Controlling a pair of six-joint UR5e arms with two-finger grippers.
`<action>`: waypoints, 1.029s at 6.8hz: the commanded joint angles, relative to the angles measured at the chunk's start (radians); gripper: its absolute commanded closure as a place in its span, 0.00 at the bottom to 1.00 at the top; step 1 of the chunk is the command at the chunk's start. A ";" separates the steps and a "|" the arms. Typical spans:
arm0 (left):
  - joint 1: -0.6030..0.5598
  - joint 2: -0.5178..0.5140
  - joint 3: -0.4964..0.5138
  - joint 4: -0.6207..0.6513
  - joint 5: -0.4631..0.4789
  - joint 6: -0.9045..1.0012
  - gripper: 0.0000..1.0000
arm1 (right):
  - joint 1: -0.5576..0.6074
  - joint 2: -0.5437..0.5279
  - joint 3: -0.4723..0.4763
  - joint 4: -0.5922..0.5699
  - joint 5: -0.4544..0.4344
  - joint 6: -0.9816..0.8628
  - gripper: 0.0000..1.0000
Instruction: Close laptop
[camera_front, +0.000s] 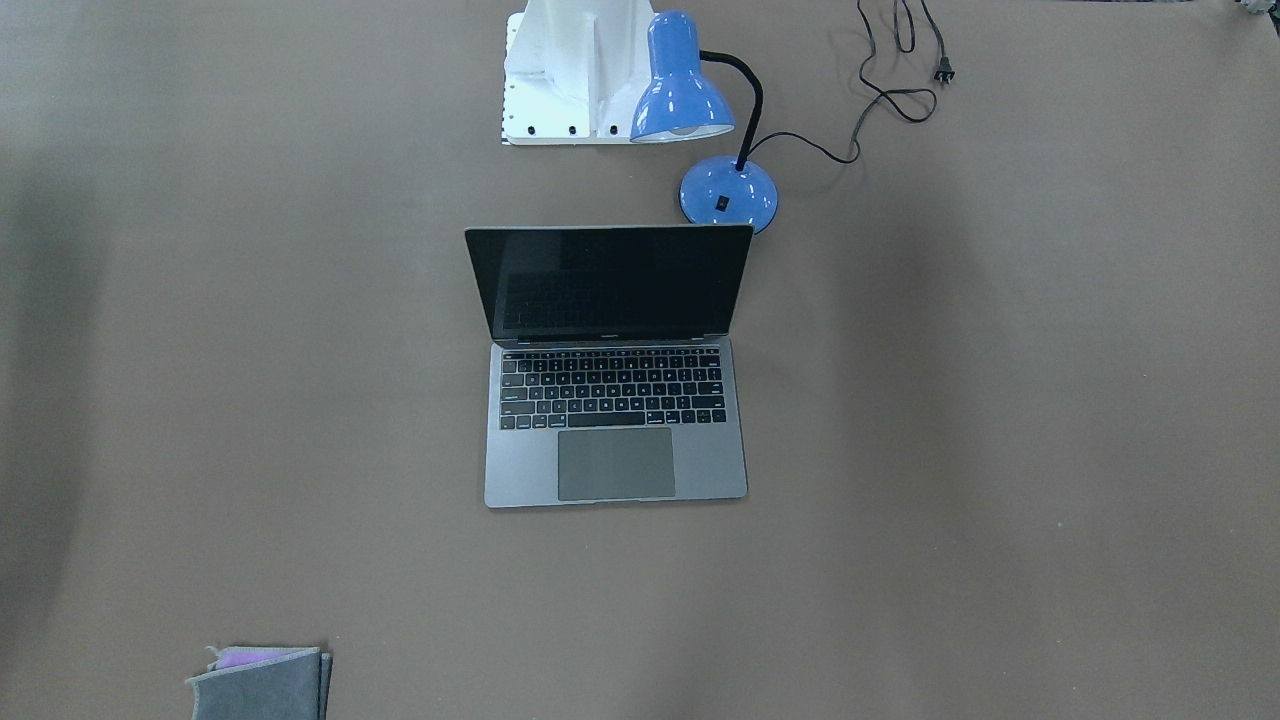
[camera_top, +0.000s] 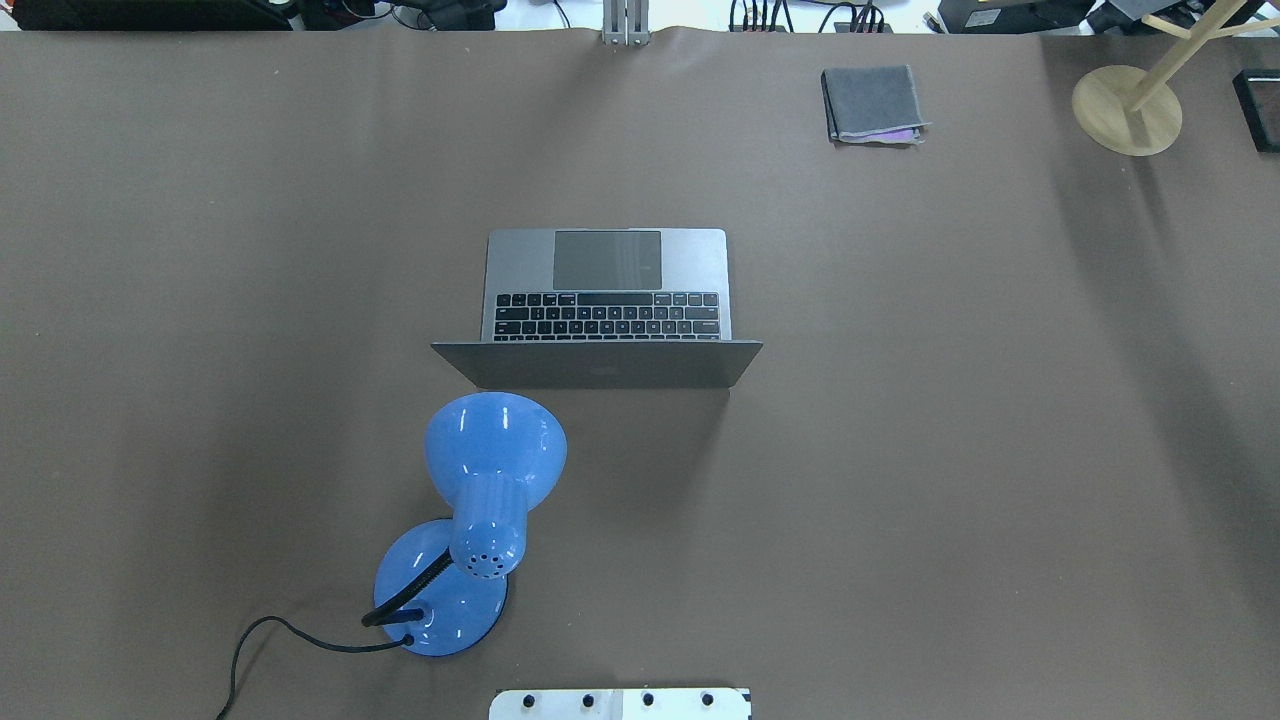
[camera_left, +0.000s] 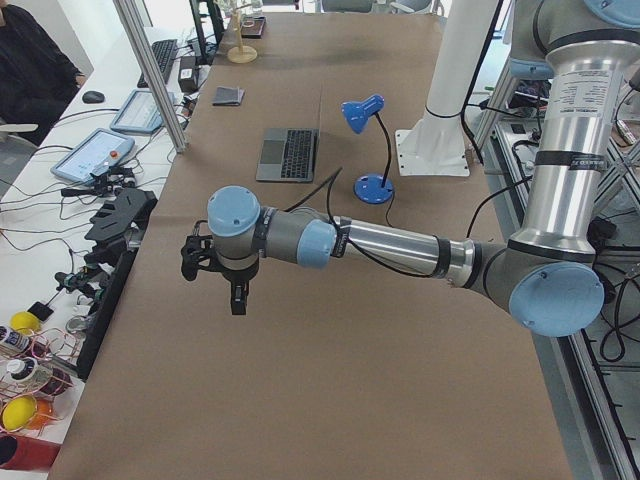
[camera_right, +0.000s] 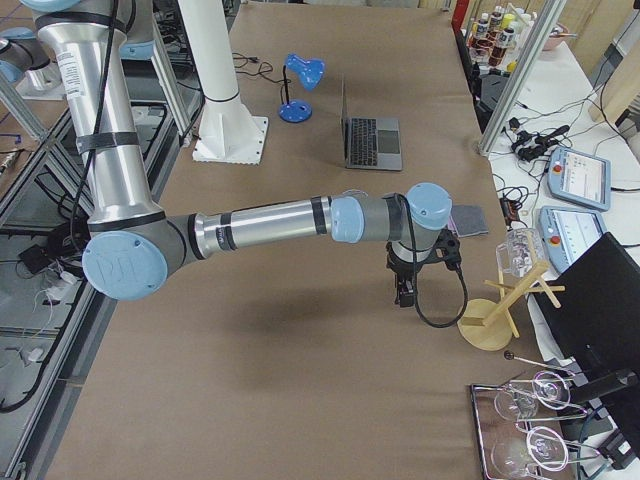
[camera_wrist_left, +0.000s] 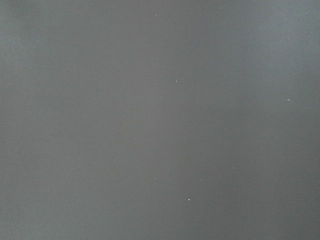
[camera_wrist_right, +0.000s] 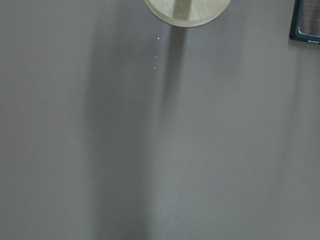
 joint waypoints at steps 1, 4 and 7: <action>0.109 -0.078 -0.027 -0.009 -0.022 -0.201 0.02 | -0.071 0.051 0.001 0.034 0.058 0.114 0.00; 0.313 -0.129 -0.134 -0.080 -0.020 -0.622 0.02 | -0.228 0.064 0.175 0.089 0.069 0.575 0.00; 0.499 -0.128 -0.206 -0.280 -0.007 -0.996 0.03 | -0.431 -0.042 0.291 0.445 0.068 1.005 0.02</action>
